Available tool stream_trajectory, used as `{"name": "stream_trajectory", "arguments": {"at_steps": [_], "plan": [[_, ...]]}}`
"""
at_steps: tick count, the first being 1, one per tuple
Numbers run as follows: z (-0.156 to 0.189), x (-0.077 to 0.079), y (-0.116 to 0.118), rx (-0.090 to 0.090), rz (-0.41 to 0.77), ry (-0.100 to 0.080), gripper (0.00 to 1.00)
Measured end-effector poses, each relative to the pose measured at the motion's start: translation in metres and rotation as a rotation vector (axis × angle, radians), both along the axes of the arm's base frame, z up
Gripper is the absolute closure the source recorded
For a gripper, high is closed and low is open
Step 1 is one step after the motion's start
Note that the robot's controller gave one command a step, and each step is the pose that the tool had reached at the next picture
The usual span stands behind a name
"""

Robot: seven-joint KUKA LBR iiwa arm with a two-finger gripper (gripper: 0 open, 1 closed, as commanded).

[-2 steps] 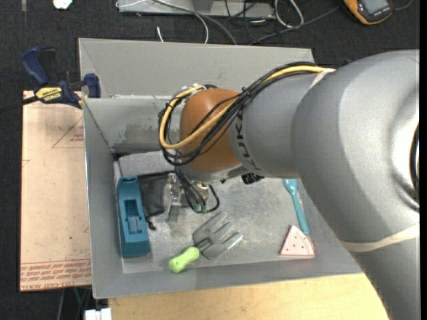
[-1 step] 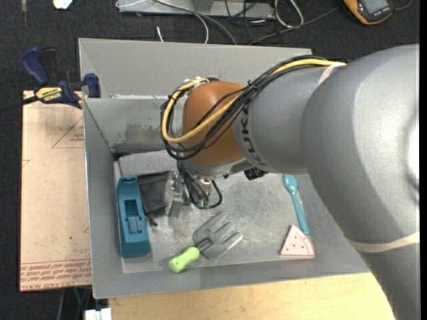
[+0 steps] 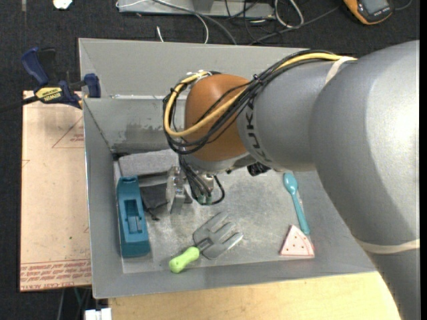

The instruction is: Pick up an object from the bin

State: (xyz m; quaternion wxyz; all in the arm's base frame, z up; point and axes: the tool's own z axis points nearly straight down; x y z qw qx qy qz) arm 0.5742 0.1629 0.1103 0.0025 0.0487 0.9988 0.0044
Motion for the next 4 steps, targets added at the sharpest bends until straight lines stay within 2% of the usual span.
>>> {"name": "stream_trajectory", "arguments": {"at_steps": [1,3,4], "plan": [[0.035,-0.002,0.000,-0.001,0.000,0.007,1.00],[0.105,0.001,0.000,0.002,0.001,-0.002,1.00],[0.124,0.000,0.000,0.002,0.001,0.000,1.00]]}}
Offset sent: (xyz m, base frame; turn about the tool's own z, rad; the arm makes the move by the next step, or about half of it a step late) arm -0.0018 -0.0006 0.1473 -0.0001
